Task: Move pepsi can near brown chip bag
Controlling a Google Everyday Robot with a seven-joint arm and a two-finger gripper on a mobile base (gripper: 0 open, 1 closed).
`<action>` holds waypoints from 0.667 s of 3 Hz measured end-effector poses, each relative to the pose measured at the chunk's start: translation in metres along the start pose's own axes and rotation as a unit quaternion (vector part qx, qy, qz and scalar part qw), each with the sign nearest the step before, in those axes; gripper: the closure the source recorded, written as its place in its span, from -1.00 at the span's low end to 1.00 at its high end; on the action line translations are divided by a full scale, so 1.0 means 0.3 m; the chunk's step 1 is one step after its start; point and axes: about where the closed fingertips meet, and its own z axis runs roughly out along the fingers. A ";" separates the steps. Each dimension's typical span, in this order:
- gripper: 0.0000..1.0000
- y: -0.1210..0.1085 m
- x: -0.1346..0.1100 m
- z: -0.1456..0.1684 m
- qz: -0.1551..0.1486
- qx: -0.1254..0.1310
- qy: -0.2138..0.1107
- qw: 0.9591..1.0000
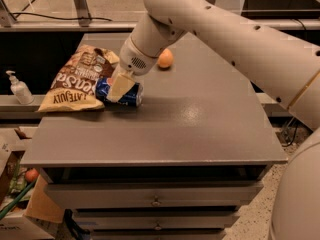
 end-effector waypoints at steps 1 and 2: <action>-0.28 -0.003 0.000 0.001 0.000 0.001 0.000 1.000; -0.74 -0.010 0.002 -0.006 0.002 0.003 -0.001 1.000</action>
Offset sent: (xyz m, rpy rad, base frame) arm 0.0072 -0.0075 0.0059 0.0062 -0.0078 -0.0219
